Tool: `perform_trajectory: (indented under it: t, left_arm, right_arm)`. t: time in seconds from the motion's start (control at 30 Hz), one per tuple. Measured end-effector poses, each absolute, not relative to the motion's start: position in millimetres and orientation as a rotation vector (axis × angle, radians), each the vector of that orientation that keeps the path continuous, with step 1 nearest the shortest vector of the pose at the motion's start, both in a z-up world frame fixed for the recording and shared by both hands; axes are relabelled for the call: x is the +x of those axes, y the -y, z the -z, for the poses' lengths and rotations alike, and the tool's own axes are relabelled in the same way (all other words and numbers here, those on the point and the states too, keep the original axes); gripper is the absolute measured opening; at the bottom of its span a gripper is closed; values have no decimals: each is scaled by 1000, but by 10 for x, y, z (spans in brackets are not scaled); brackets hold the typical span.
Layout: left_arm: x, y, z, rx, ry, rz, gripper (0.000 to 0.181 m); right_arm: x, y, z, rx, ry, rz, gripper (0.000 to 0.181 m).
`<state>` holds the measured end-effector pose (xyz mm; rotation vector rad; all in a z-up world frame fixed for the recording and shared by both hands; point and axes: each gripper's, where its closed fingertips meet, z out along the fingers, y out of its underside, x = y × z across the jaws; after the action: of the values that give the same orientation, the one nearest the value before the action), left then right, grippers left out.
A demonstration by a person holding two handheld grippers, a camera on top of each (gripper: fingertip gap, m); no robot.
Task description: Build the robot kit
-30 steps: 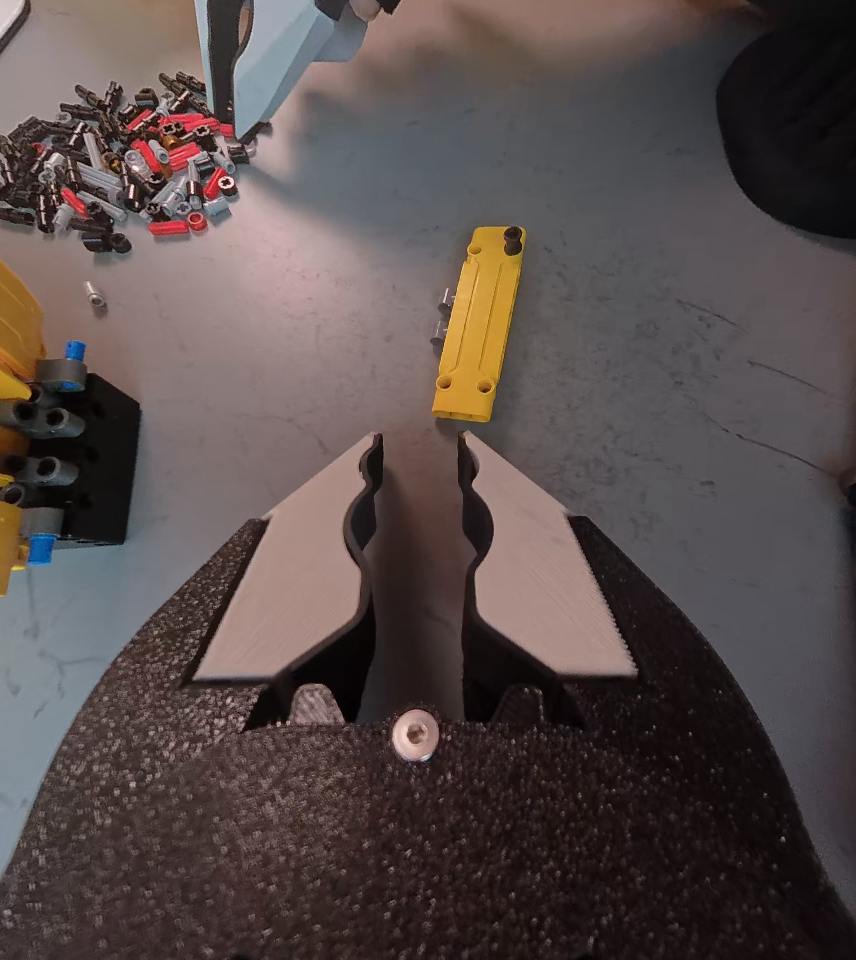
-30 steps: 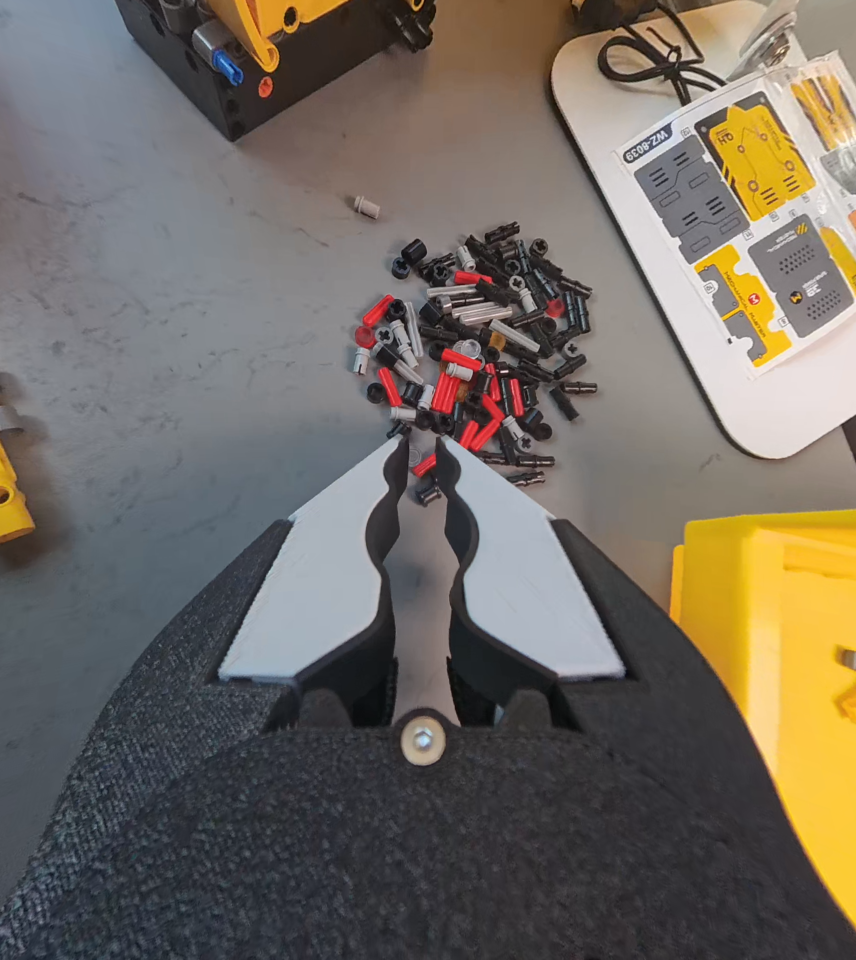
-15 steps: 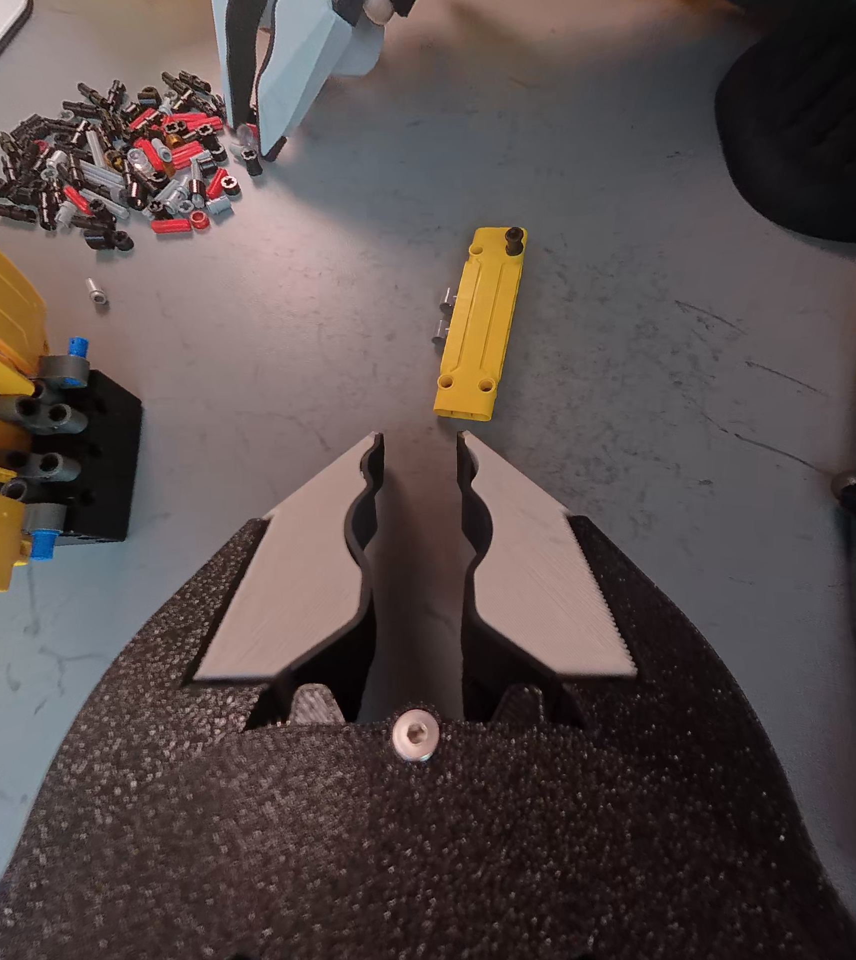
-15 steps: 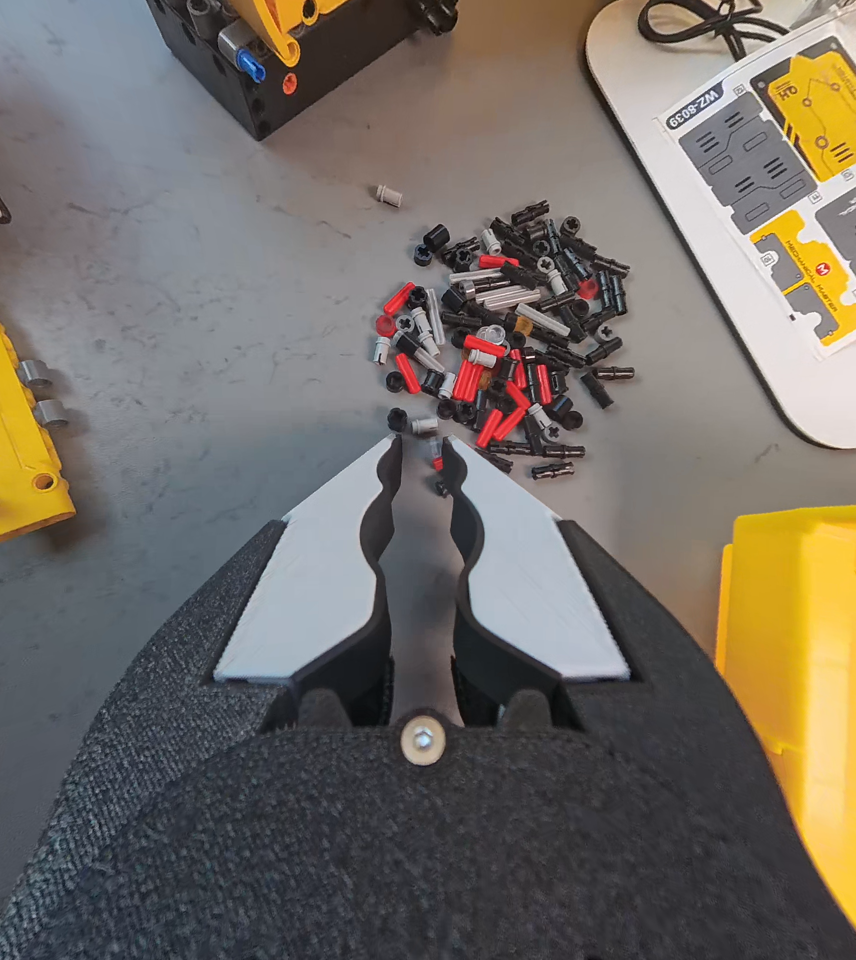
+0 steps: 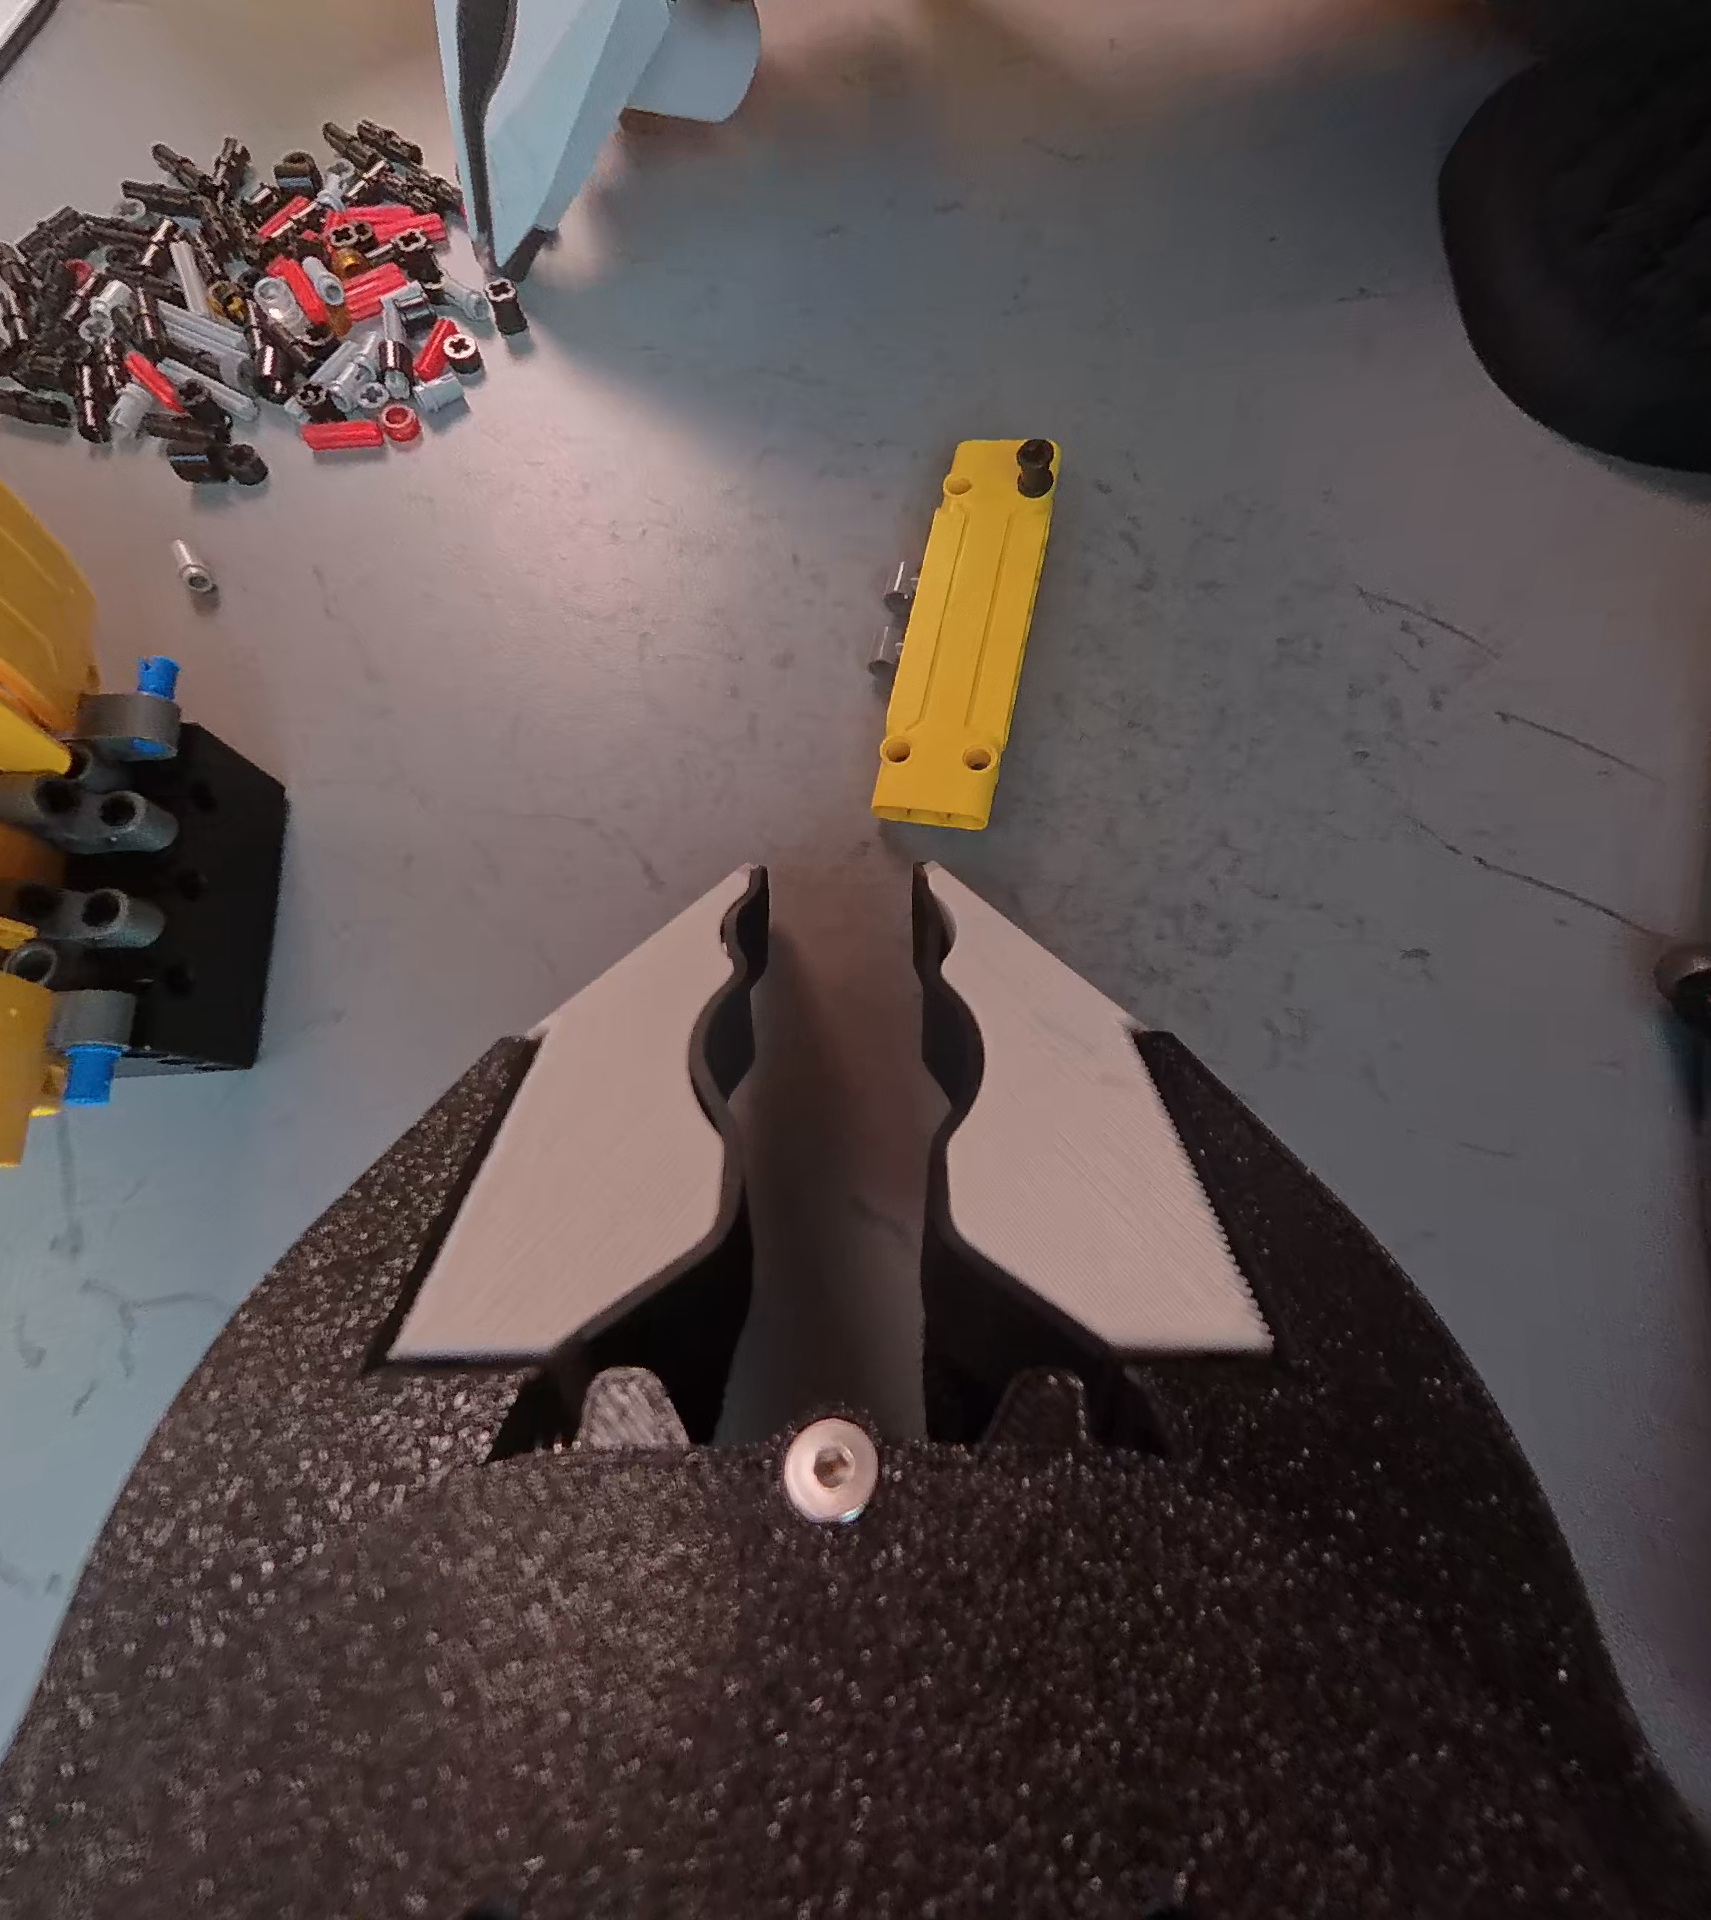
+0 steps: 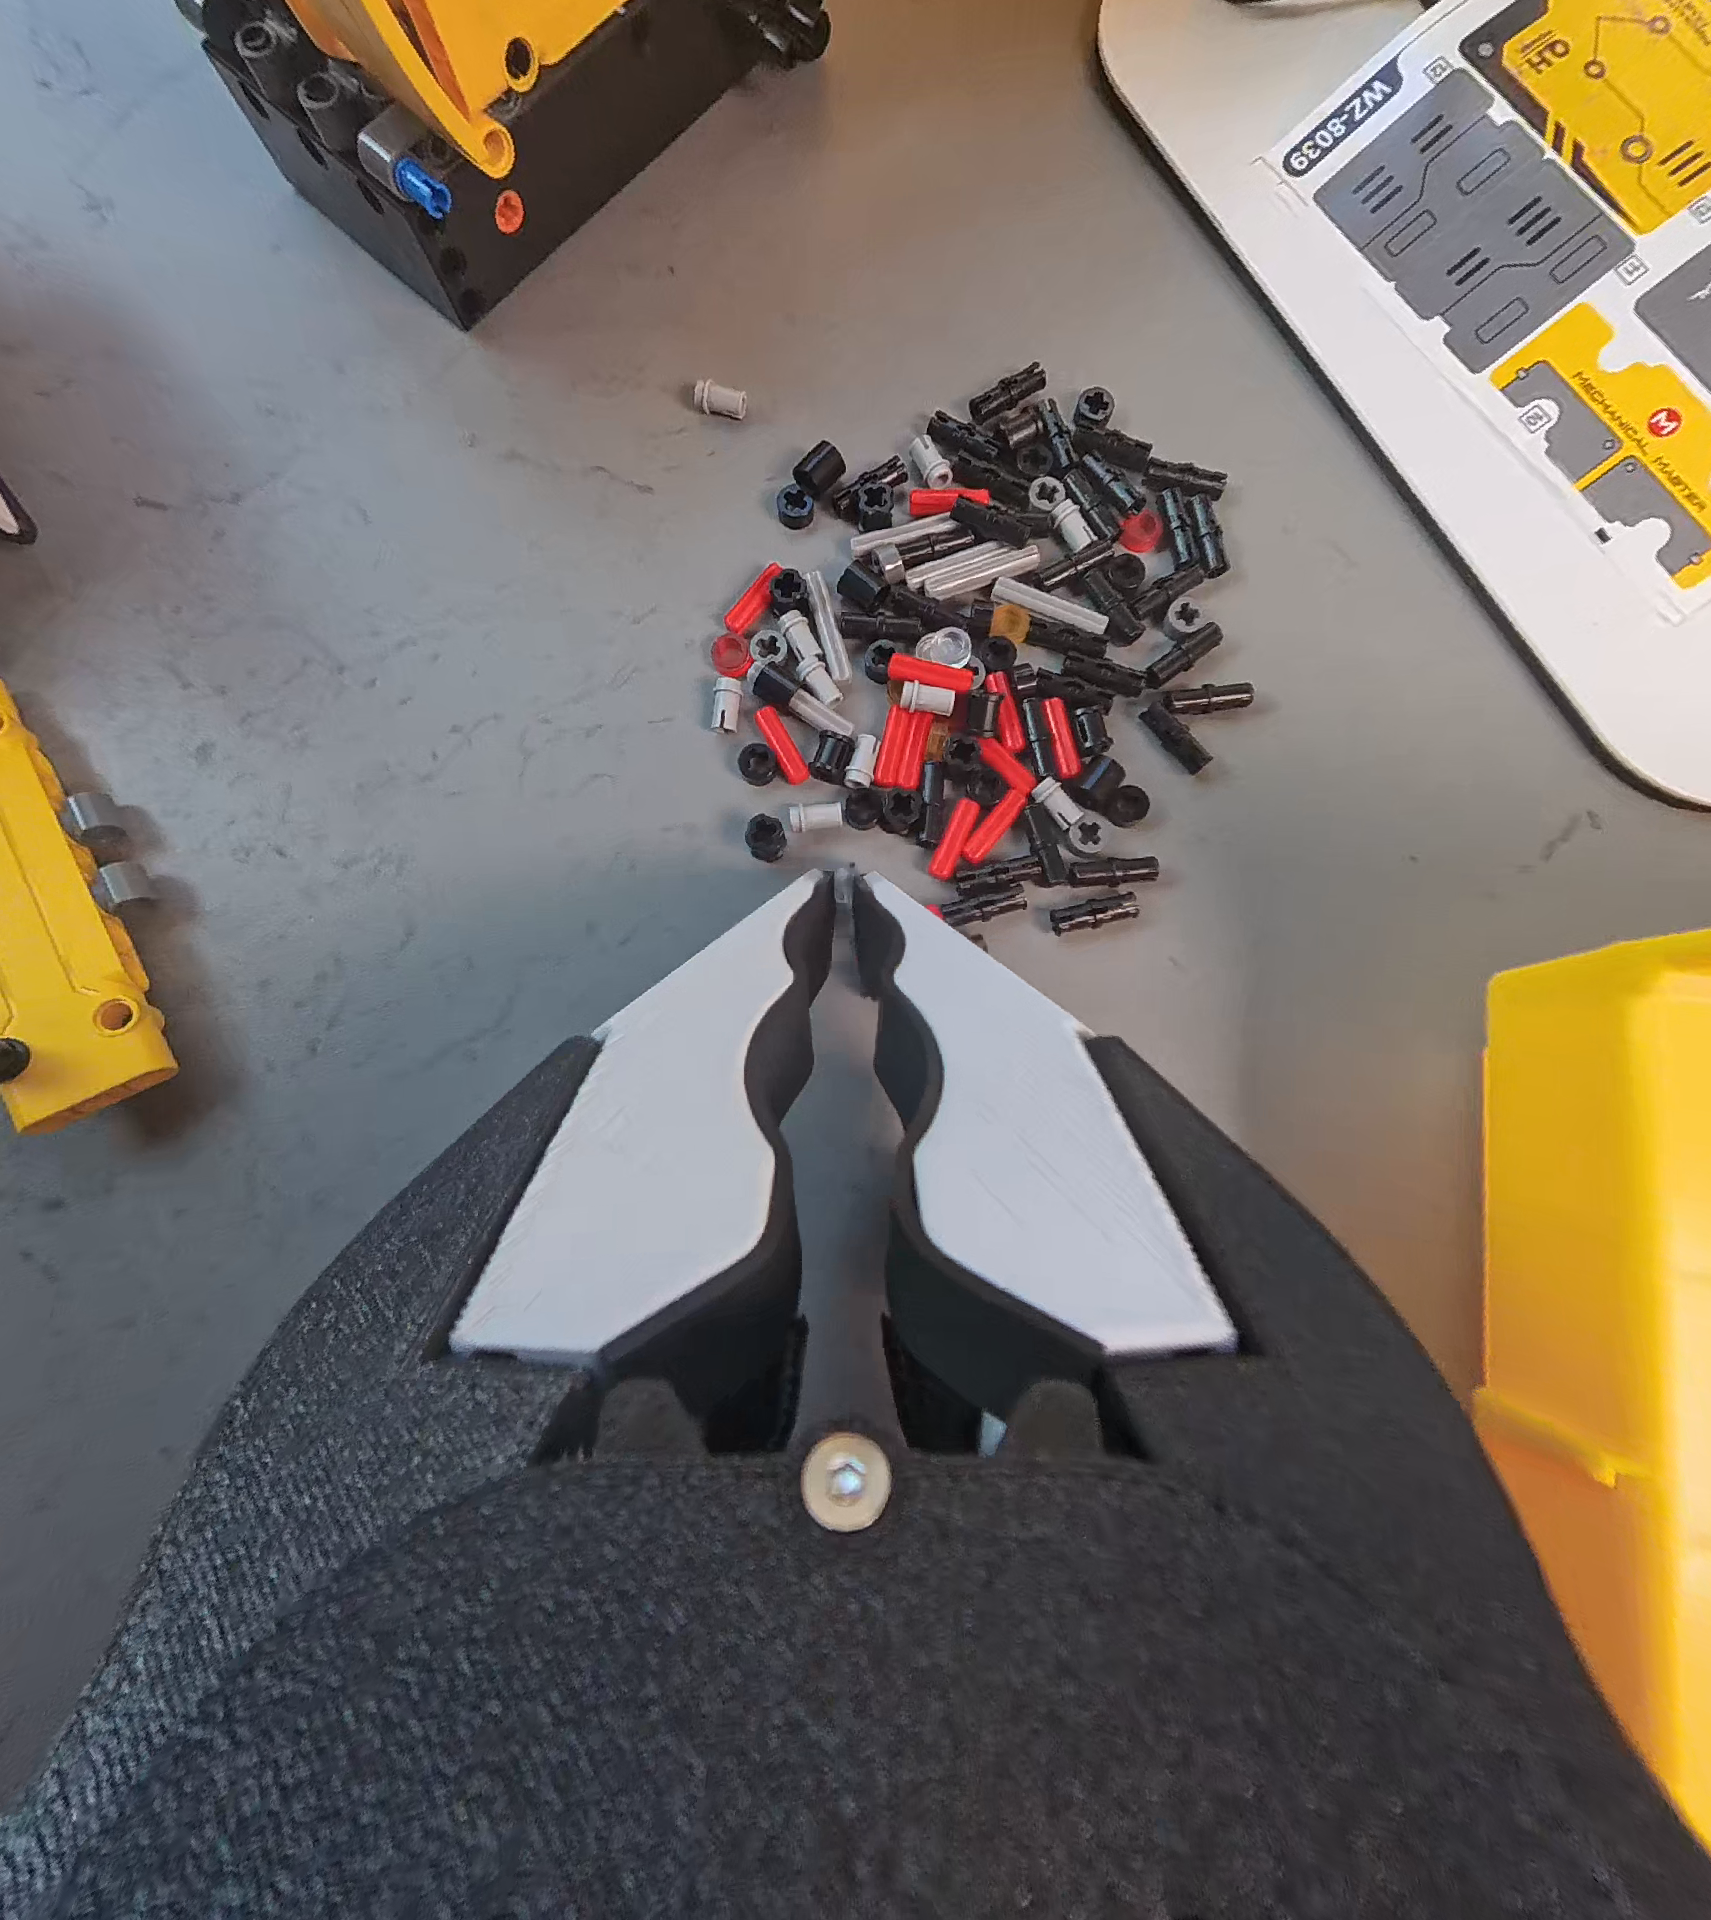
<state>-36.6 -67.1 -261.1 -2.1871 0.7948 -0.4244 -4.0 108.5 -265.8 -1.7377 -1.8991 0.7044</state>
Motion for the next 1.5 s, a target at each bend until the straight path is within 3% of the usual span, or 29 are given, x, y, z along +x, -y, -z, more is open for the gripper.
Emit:
perform_trajectory:
  t: [0.43, 0.6, 0.77, 1.3, 1.5]
  left_arm:
    - [-382, 667, 2611, -2191, -788, 423, 27]
    - [-360, 683, 2587, -2181, -810, 397, 27]
    - [-355, 693, 2564, -2174, -819, 381, 27]
    - [-369, 702, 2602, -2188, -823, 382, 27]
    - [-348, 702, 2600, -2184, -822, 397, 26]
  right_arm:
    - [550, -470, 2608, -1255, 2275, -226, 6]
    - [658, -323, 2655, -1280, 2265, -272, 0]
    - [686, -253, 2627, -1365, 2223, -406, 11]
    - [572, -37, 2599, -1551, 2183, -804, 11]
    - [13, -721, 2207, -1609, 1755, -772, 10]
